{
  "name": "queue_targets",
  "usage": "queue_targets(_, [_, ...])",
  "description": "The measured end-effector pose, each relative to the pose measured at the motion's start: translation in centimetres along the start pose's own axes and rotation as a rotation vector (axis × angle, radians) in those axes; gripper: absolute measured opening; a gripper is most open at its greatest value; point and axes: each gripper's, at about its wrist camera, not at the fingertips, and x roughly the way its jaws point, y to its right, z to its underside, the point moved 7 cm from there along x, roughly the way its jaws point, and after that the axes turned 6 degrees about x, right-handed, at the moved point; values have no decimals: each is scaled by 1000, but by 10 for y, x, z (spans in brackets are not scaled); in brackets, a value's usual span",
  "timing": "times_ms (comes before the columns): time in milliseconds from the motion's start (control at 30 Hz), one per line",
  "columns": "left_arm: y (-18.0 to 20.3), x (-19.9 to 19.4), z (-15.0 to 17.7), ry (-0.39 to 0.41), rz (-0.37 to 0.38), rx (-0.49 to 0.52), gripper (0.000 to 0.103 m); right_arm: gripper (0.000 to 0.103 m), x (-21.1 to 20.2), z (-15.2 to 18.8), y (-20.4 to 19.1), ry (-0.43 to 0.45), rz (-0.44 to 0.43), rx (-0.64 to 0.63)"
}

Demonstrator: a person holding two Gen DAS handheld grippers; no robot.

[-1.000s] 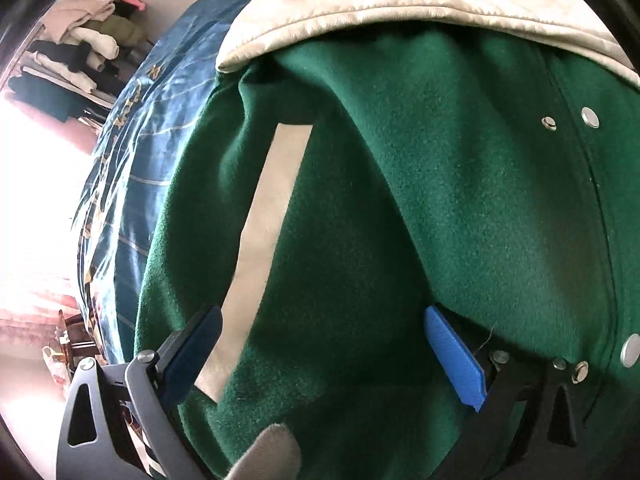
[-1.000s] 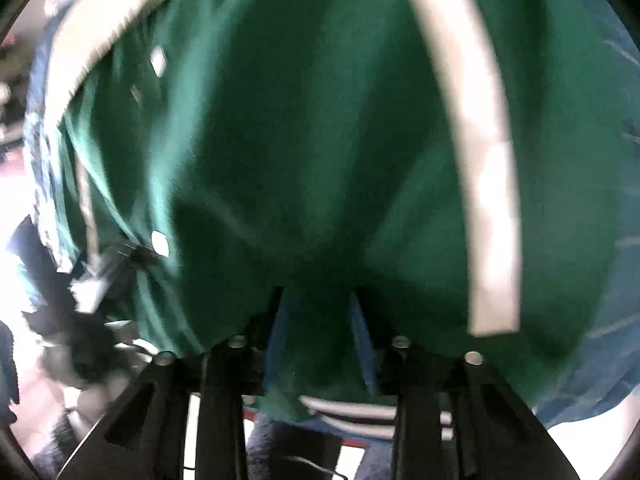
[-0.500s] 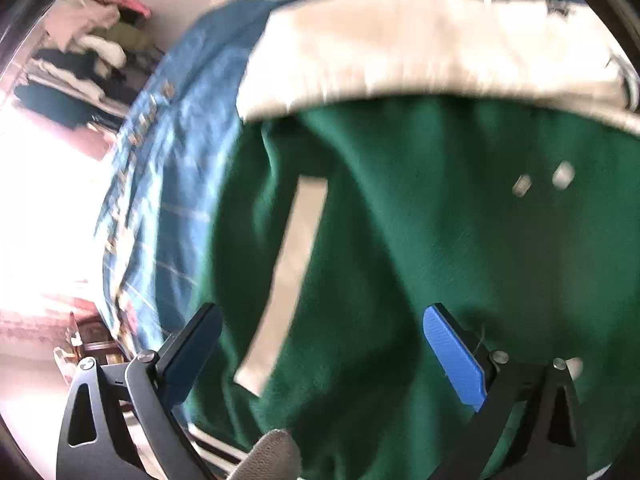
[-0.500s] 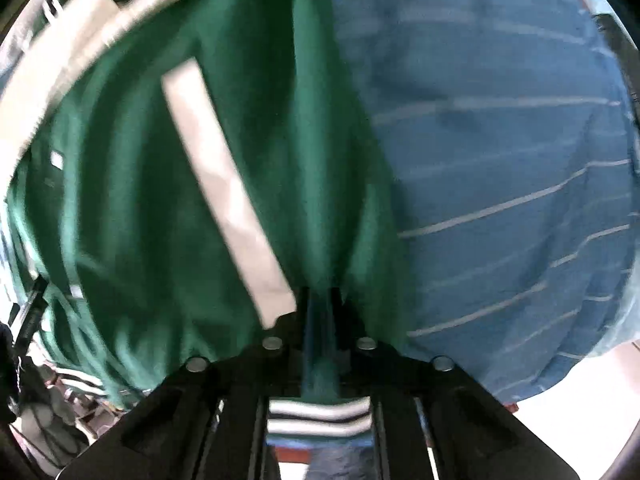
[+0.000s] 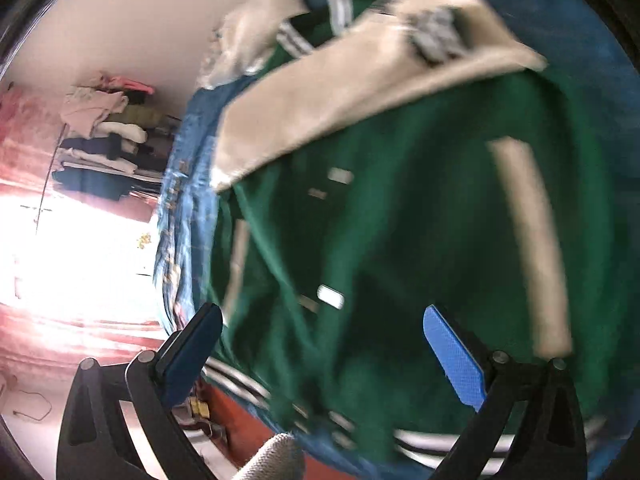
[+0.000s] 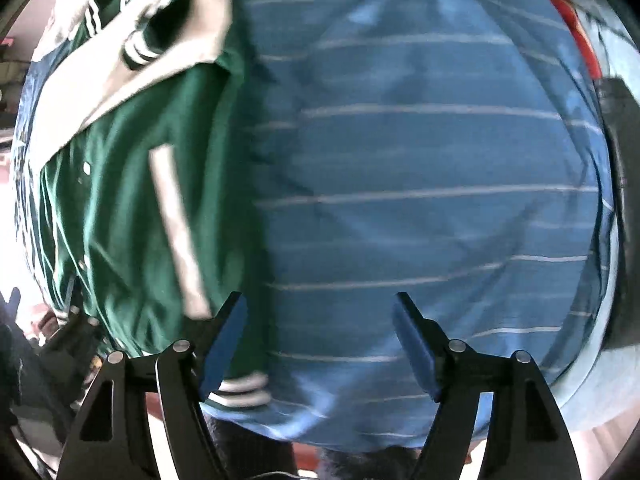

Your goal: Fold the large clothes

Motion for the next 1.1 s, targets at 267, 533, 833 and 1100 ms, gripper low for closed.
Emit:
queue_targets(267, [119,-48,7,-52,21,89,103,76,-10,-6,135,2,-14,89])
queue_targets(533, [147,-2,7,-144,-137,88,103,76,-11,-19,188,0,-67,139])
queue_targets(833, [99,30,-10,-135,-295,37,103,76,0,-43,169,-13,-153,108])
queue_targets(1100, [52,50,-5,-169,-314,-53,103,76,5,-71,145,-17,-217,102])
